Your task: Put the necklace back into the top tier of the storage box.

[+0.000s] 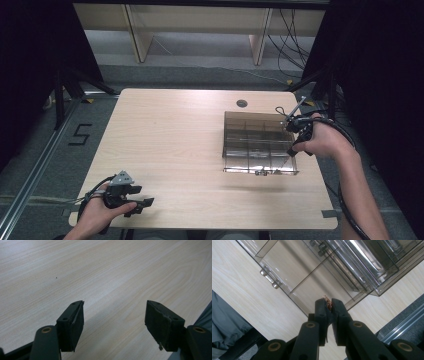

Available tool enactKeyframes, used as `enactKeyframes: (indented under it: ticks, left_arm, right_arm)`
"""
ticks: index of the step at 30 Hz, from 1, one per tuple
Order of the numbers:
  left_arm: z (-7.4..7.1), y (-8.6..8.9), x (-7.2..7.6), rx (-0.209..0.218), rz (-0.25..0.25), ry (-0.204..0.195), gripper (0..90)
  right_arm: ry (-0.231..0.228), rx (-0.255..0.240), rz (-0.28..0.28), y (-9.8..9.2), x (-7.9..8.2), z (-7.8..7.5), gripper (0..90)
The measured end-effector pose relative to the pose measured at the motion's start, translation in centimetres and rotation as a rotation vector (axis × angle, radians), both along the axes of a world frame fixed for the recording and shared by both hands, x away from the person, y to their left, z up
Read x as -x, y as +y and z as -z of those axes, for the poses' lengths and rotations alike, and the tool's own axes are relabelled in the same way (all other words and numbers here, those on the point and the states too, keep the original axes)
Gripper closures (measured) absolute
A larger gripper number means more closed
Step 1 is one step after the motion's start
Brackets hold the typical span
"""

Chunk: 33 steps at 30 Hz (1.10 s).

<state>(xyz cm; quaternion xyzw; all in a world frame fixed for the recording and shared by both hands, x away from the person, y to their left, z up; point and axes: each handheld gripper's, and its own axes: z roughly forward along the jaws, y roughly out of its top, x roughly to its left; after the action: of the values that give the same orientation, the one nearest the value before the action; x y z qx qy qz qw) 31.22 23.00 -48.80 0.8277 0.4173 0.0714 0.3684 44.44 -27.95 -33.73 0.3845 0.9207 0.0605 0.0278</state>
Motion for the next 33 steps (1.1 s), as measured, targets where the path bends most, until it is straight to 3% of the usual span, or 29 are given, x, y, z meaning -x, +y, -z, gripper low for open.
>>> enactKeyframes:
  ticks: [6,11,13,14,16,33]
  left_arm:
    - [0.0,0.0,0.0,-0.001,0.002,-0.001,31.5]
    - [0.0,0.0,0.0,-0.002,0.004,0.000,31.5]
    - [0.0,0.0,0.0,0.007,-0.007,0.007,31.5]
    - [0.0,0.0,0.0,0.006,-0.007,0.007,31.5]
    - [0.0,0.0,0.0,0.006,-0.007,0.007,31.5]
    - [0.0,0.0,0.0,0.000,0.002,0.000,31.5]
  right_arm:
    - [0.018,0.012,0.033,0.1,-0.1,0.3,84.1]
    - [0.002,0.004,0.009,0.0,-0.3,0.5,84.1]
    - [0.011,0.009,0.019,0.1,-0.2,0.6,84.1]
    - [0.028,0.010,0.052,0.3,-0.1,0.5,84.1]
    - [0.013,0.008,0.035,0.1,-0.3,0.7,84.1]
    - [0.040,0.017,0.037,0.1,-0.6,1.8,84.1]
